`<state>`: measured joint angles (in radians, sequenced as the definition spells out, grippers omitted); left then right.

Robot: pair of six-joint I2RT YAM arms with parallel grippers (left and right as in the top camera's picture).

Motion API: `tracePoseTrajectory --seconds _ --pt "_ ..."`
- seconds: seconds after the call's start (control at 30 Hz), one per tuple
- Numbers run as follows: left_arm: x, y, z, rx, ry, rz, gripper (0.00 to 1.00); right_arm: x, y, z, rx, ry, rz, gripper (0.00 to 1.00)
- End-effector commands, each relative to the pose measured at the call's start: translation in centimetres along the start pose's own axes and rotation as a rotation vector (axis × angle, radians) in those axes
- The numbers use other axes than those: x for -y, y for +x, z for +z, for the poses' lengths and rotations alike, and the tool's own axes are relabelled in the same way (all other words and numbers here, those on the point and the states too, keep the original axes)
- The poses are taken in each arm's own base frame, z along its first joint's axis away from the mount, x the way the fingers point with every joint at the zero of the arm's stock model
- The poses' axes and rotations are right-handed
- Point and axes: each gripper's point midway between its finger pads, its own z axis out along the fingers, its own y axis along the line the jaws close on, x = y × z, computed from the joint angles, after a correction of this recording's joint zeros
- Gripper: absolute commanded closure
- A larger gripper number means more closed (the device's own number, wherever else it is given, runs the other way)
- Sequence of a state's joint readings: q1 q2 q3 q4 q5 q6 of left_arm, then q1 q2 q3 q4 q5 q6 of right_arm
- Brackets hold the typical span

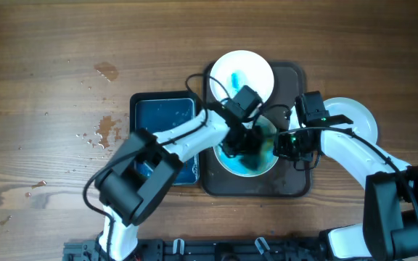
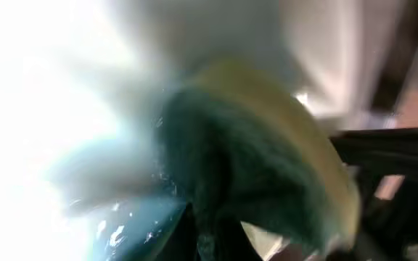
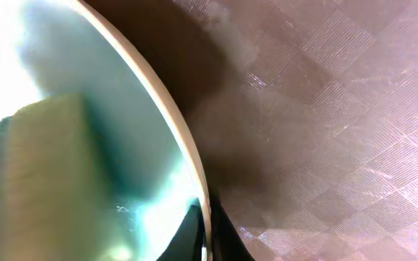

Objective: Clean dirty plates on tray and stack at the side
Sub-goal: 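Scrub the held plate with the sponge in the left gripper, then lift the plate with the right gripper and tilt it over the water tray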

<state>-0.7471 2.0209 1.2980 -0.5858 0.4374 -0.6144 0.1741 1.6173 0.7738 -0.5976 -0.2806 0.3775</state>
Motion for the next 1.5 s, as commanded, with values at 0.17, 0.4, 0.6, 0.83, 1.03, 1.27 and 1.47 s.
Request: tracePoseTrajectory --seconds 0.17,0.4,0.6,0.83,1.03,1.27,1.47 --pt "-7.6 -3.4 -8.7 0.264 -0.312 -0.112 0.96 3.4 1.8 1.5 -0.049 0.151 0.012 0.96" --pt "-7.4 -0.3 -21.0 0.384 -0.179 -0.136 0.96 3.3 1.3 1.6 -0.031 0.144 0.005 0.96" --pt "-19.3 3.0 -19.9 0.344 -0.515 -0.356 0.96 2.8 0.1 1.7 0.018 0.125 -0.008 0.96" --pt "-20.7 3.3 -14.0 0.335 -0.394 -0.374 0.75 2.6 -0.4 1.6 0.033 0.119 -0.042 0.96" --pt "-16.6 2.3 -21.2 0.460 -0.312 -0.349 0.27 -0.9 -1.6 -8.4 0.048 0.128 -0.077 0.96" --pt "-19.7 5.1 -32.4 0.788 -0.264 -0.546 0.00 -11.0 0.2 -11.2 0.069 0.084 -0.377 0.96" --pt "-20.6 6.9 -35.1 0.896 -0.262 -0.604 0.00 -21.2 -2.9 -8.1 0.326 0.040 -0.550 0.96"
